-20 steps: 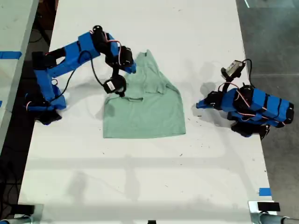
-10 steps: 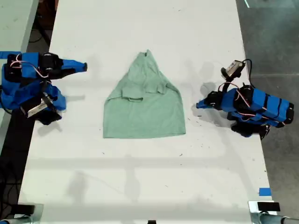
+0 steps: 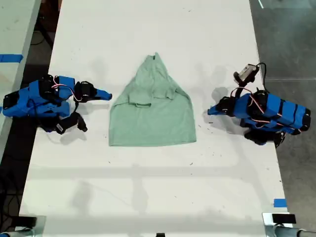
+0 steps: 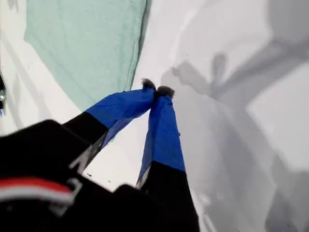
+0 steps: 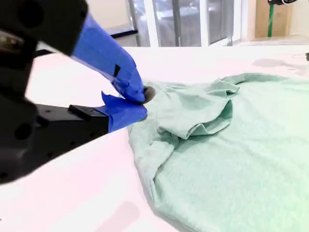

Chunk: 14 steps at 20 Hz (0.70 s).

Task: Fold t shirt

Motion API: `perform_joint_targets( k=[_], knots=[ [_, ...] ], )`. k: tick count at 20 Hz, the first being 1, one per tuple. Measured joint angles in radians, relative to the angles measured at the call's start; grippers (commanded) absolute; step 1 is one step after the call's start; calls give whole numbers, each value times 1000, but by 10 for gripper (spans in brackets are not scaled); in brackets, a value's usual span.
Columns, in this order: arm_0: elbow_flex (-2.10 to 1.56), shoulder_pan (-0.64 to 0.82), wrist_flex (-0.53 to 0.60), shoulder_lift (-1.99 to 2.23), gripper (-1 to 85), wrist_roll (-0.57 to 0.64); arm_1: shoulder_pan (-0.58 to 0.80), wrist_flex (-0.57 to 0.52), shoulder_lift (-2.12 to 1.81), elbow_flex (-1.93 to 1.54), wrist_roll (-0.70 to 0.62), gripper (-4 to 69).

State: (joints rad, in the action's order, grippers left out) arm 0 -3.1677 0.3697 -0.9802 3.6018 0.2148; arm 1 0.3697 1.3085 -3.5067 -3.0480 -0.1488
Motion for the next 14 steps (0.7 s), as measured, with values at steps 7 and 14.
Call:
perform_joint_targets(
  k=[7,14],
  knots=[
    [-5,9,-6,0,0,-21,-9,0,0,-2,-11,14],
    [-5,18,-14,0,0,-31,-21,0,0,-2,12,13]
  ],
)
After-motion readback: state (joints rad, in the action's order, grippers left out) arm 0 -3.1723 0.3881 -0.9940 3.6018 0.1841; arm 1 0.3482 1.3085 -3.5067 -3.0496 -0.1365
